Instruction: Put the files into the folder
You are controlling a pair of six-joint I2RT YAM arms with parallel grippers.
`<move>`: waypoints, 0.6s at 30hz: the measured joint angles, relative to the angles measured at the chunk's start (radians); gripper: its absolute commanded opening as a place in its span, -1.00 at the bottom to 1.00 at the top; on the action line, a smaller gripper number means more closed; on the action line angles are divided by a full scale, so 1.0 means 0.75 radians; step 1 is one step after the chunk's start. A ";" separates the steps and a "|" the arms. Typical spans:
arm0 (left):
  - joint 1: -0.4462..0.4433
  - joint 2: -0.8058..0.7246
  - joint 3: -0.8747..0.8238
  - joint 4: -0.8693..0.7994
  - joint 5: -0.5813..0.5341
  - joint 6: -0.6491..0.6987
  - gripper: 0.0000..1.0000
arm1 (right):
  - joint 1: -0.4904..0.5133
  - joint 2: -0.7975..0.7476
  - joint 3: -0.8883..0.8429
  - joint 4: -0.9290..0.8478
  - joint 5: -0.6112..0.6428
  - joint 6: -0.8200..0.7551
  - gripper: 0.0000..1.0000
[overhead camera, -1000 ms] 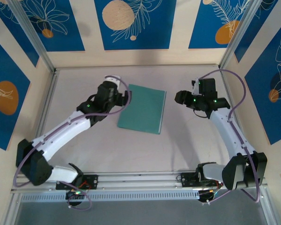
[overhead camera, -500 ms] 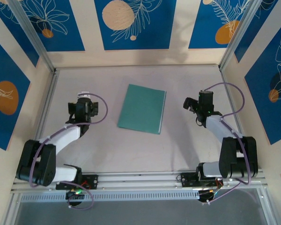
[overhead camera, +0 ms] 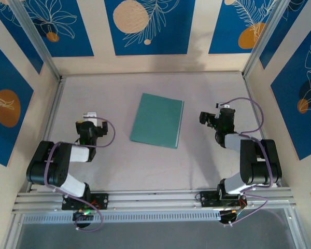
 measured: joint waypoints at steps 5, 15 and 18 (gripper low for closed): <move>0.007 0.023 -0.058 0.128 0.018 -0.001 1.00 | 0.036 0.003 -0.028 0.097 -0.036 -0.059 0.99; 0.009 0.023 0.008 0.105 0.092 0.010 1.00 | 0.008 0.048 -0.162 0.326 -0.112 -0.079 0.98; 0.009 0.023 0.011 0.098 0.108 0.010 1.00 | 0.008 0.050 -0.162 0.341 -0.121 -0.081 0.98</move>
